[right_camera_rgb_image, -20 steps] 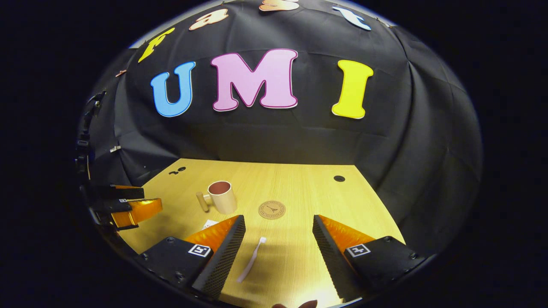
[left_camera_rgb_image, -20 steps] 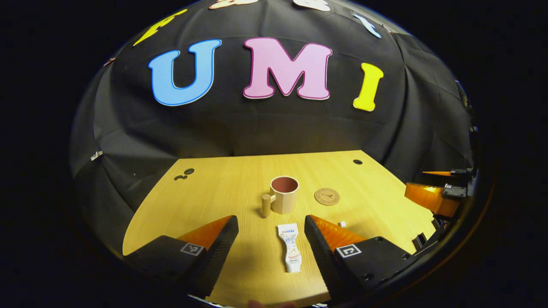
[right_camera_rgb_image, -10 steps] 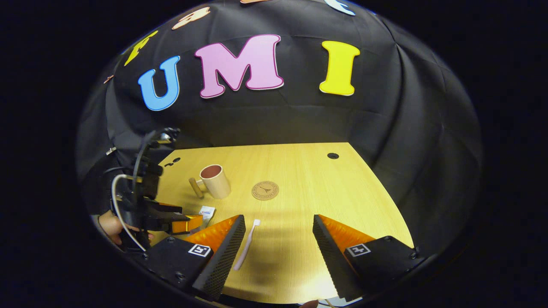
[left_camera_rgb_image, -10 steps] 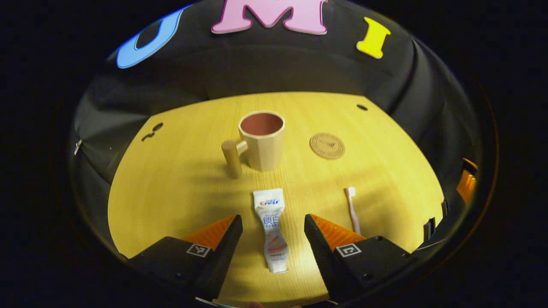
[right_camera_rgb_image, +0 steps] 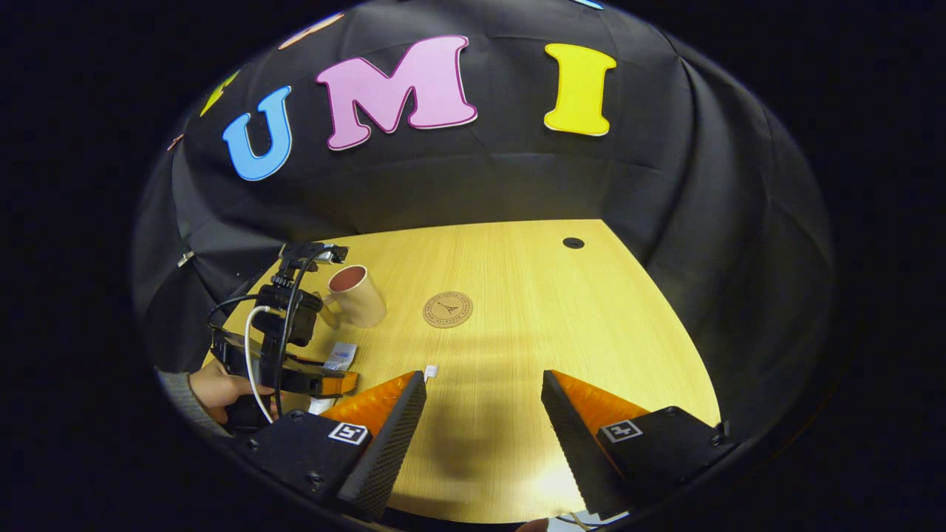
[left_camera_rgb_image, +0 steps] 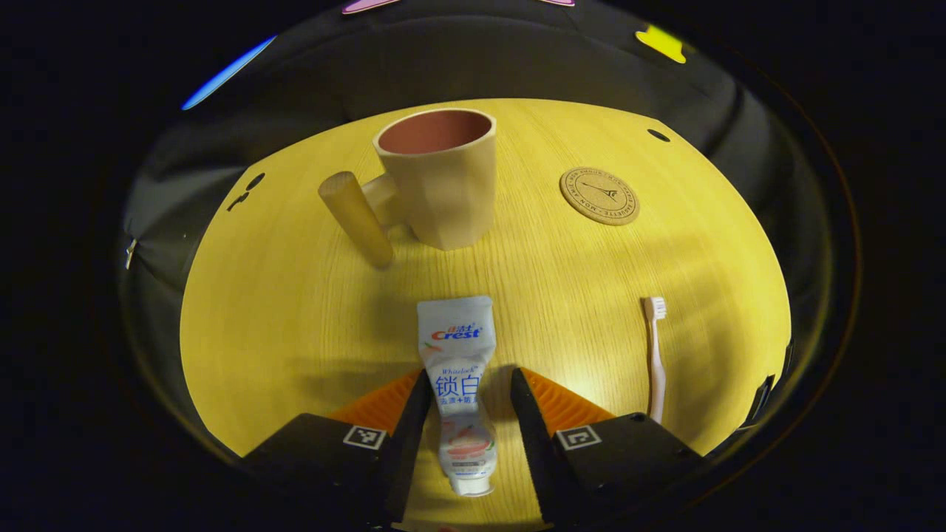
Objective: Put the toothbrush and toothpaste on the desktop into the cup, then pick up the cup and place it on the coaster on the desktop.
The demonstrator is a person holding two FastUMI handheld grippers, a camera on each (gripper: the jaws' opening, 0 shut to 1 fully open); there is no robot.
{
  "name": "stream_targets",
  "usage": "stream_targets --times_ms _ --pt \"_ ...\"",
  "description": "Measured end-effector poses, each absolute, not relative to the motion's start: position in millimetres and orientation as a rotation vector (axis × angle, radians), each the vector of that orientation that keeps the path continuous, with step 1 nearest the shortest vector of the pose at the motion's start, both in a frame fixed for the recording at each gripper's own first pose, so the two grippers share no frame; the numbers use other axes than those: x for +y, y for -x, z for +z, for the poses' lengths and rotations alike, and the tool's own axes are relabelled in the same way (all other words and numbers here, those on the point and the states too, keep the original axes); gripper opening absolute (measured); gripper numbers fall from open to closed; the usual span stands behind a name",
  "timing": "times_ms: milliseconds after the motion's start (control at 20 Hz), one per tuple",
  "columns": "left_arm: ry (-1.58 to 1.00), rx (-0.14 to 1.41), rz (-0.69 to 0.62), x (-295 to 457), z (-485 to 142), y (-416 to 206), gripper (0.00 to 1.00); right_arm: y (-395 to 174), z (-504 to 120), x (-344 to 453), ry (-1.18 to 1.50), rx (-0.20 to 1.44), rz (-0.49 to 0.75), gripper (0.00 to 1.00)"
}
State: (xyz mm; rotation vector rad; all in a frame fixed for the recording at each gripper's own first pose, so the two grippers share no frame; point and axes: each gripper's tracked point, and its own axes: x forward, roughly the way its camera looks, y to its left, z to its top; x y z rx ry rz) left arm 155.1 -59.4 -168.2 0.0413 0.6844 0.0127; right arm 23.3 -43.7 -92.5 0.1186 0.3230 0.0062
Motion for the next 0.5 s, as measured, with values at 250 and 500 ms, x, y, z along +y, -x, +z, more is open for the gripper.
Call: stream_targets --times_ms 250,500 --pt "-0.076 0.738 -0.032 -65 -171 -152 0.36 -53 -143 -13 -0.096 0.52 0.048 0.89" --pt "-0.04 0.723 -0.124 -70 -167 -144 0.21 -80 -189 30 -0.075 0.665 0.098 0.81"
